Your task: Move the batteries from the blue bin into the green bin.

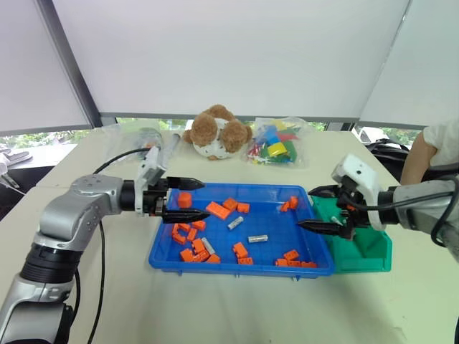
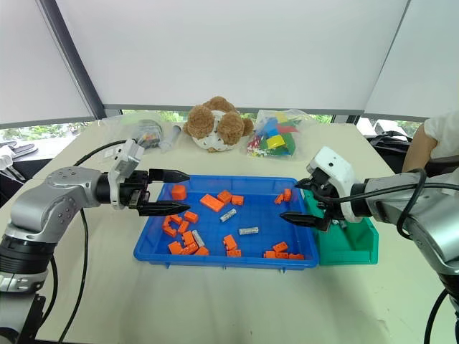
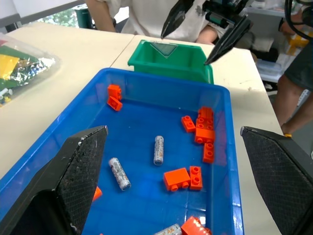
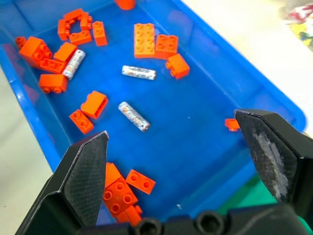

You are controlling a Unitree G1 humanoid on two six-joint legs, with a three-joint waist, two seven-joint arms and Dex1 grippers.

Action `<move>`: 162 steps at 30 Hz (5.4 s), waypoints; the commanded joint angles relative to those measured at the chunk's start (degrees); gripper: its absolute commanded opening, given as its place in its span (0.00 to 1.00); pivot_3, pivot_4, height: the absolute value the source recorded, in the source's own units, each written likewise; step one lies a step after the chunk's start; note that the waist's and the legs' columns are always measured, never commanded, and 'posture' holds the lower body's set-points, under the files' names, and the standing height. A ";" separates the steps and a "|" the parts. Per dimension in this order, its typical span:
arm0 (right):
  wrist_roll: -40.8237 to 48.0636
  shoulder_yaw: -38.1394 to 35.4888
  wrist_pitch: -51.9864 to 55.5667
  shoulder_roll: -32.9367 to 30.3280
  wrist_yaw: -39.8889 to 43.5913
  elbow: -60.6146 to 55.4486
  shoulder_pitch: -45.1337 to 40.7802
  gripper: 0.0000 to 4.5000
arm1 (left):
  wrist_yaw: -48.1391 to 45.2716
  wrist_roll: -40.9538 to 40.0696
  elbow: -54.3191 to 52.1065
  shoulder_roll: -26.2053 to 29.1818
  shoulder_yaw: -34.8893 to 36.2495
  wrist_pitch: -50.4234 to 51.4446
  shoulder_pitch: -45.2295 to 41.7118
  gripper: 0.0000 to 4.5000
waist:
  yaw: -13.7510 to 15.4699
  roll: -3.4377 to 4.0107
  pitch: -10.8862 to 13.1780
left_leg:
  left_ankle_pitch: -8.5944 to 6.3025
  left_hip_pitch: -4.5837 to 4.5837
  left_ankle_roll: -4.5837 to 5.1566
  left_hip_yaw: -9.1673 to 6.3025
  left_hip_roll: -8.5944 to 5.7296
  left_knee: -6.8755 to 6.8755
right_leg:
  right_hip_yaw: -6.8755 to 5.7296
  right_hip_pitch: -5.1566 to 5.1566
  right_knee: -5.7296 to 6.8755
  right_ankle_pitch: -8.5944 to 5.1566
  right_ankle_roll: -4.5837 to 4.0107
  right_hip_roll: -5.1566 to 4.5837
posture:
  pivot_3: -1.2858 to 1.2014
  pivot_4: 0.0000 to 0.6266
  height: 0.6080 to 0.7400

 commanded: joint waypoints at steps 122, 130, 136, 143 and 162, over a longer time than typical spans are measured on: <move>-35.89 -6.25 8.84 8.88 4.91 5.13 1.20 0.01 | 2.80 1.11 -1.83 -2.35 0.11 -2.49 -0.82 1.00 | 0.08 0.05 0.03 | 0.01 0.05 -0.02 0.03 -0.04 -0.05 | 0.00 0.02 0.00 0.00 -0.02 0.00 | 0.52 0.24 0.95; -32.47 -7.50 6.48 6.42 2.36 8.45 7.46 0.32 | 1.20 2.24 0.59 -3.21 -0.69 -4.28 -2.01 1.00 | -0.20 0.07 0.03 | 0.01 0.05 -0.02 0.01 -0.02 -0.05 | 0.03 -0.02 0.05 0.00 -0.01 0.04 | 0.52 0.24 0.95; -29.42 -6.76 5.93 4.37 2.23 7.32 4.90 0.99 | 0.84 2.37 0.44 -2.90 -0.46 -4.52 -1.75 1.00 | 0.01 0.07 0.04 | 0.01 0.02 -0.02 0.03 -0.03 -0.03 | 0.04 -0.02 0.02 0.00 -0.01 0.01 | 0.52 0.24 0.95; -20.48 -2.07 12.25 13.21 0.60 4.55 -7.90 0.99 | 0.84 2.62 0.28 -2.46 -0.32 -4.30 -1.81 1.00 | -0.47 0.08 0.04 | 0.01 0.06 -0.02 0.01 0.02 -0.06 | 0.04 -0.04 0.06 0.00 -0.01 0.07 | 0.52 0.24 0.95; -24.75 14.41 15.09 47.95 -25.14 21.29 -11.72 0.99 | 3.00 1.69 -2.89 -0.80 0.58 -1.73 -0.96 1.00 | -0.42 0.06 0.03 | 0.03 -0.07 -0.06 0.03 -0.03 -0.03 | -0.03 -0.10 0.08 0.00 0.00 -0.03 | 0.52 0.24 0.95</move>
